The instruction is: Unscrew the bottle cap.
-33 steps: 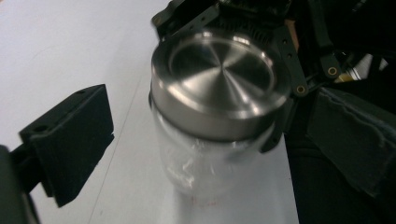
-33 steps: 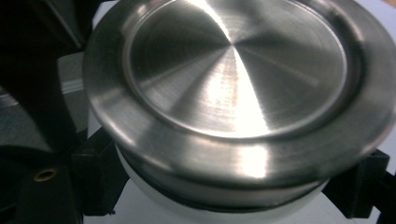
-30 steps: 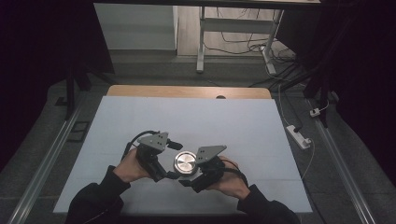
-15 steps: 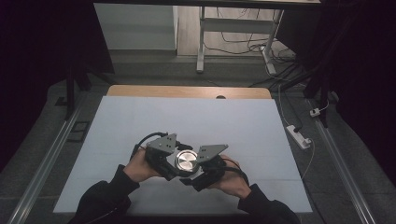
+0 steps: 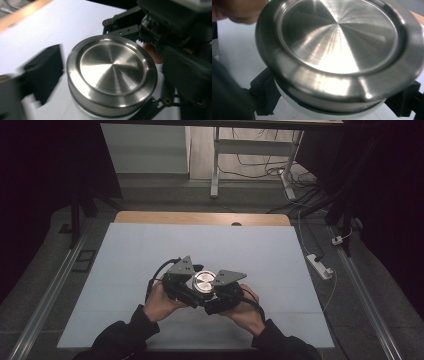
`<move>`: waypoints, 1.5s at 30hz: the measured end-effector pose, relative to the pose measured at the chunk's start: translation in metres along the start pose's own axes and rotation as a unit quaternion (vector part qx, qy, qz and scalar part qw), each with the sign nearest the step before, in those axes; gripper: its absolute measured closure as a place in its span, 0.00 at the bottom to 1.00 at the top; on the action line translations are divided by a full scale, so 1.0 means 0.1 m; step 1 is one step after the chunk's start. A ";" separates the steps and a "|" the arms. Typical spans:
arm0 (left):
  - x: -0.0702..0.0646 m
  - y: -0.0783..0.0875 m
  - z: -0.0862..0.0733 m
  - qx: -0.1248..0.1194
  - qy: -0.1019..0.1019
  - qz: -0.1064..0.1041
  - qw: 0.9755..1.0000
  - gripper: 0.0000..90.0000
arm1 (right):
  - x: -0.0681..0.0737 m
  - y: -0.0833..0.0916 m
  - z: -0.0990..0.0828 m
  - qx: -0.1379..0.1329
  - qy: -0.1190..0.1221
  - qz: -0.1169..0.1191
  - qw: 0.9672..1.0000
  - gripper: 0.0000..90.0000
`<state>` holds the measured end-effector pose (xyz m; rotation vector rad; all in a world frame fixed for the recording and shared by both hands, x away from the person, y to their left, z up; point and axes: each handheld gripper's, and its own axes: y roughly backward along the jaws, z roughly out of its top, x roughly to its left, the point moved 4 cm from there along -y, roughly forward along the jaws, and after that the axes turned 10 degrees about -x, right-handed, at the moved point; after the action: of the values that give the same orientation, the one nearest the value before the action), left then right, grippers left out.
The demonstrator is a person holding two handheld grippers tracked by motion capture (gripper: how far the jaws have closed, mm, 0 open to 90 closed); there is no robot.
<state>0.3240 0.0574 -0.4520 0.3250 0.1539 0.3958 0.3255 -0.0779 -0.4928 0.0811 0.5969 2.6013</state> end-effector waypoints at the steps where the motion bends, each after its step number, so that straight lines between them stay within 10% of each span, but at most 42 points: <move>1: 0.03 0.04 0.01 -0.005 0.003 -0.011 1.000 0.02 | -0.01 0.01 0.00 -0.002 0.000 0.001 1.000 0.17; 5: 0.09 0.23 0.03 -0.018 -0.006 -0.059 0.998 0.02 | -0.02 0.02 0.00 -0.007 -0.002 0.023 1.000 0.17; 10: 0.06 0.29 -0.01 0.022 -0.055 -0.100 0.993 0.06 | 0.06 0.04 0.02 -0.010 0.001 0.092 0.996 0.17; 18: -0.07 0.23 -0.09 0.052 -0.092 -0.178 0.978 0.19 | 0.24 0.05 0.02 0.001 0.051 0.163 0.985 0.17; 20: -0.08 0.24 -0.09 0.047 -0.099 -0.177 0.978 0.21 | 0.26 0.05 0.03 -0.001 0.054 0.169 0.984 0.17; 24: -0.07 0.22 -0.05 0.031 -0.080 -0.134 0.987 0.22 | 0.22 0.07 0.07 -0.005 0.047 0.145 0.988 0.17; 28: -0.08 0.14 0.00 0.022 -0.057 -0.049 0.997 0.22 | 0.15 0.07 0.10 -0.003 0.017 0.080 0.997 0.17; 33: -0.10 0.00 -0.01 0.000 -0.016 0.037 0.999 0.21 | 0.04 0.04 0.09 0.001 -0.005 0.008 1.000 0.17; 41: 0.10 0.17 0.02 -0.022 0.031 -0.051 0.998 0.01 | -0.01 0.07 0.08 -0.010 -0.014 0.025 1.000 0.17; 45: 0.13 0.28 -0.02 -0.004 0.000 -0.111 0.994 0.03 | 0.05 0.08 0.09 -0.008 0.000 0.083 0.997 0.17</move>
<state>0.3252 0.0873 -0.4454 0.2963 0.1862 0.1753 0.3186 -0.0784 -0.4812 0.1308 0.5917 2.7663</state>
